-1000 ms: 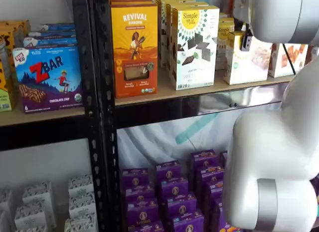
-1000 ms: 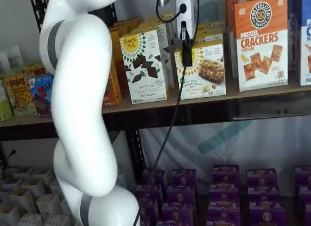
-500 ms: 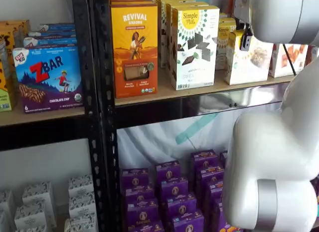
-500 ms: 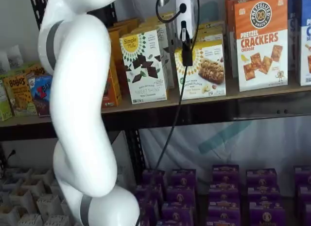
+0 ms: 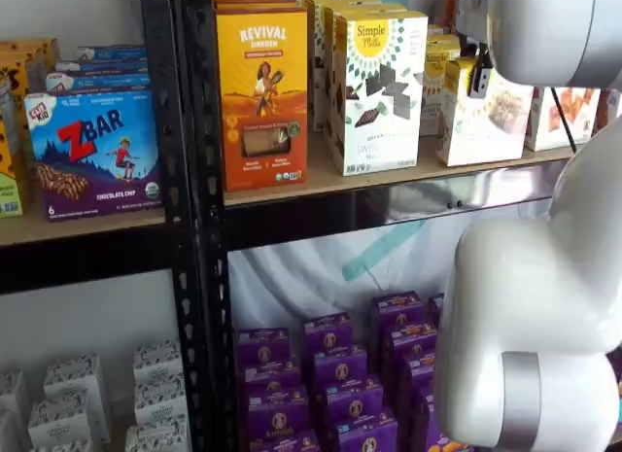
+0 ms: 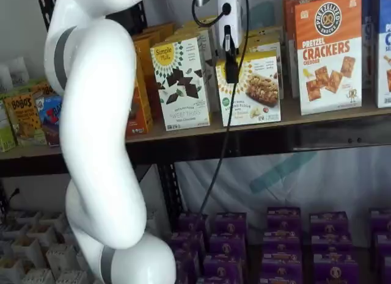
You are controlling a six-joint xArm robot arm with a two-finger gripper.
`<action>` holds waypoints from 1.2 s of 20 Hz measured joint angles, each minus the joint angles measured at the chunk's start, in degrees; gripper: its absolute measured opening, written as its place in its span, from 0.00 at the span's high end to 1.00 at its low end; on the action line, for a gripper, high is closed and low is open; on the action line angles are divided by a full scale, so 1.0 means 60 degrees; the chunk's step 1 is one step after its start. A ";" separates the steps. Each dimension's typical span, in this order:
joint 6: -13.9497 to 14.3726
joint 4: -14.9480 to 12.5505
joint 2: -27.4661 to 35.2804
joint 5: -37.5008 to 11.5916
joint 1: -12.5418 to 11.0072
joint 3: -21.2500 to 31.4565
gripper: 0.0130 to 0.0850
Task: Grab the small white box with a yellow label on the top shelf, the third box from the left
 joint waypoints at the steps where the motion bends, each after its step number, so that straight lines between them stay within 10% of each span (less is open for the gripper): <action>1: 0.0000 0.0005 -0.0010 0.0016 -0.0002 0.0002 0.78; 24: -0.0378 -0.0248 -0.1825 0.1136 -0.0392 0.1177 0.78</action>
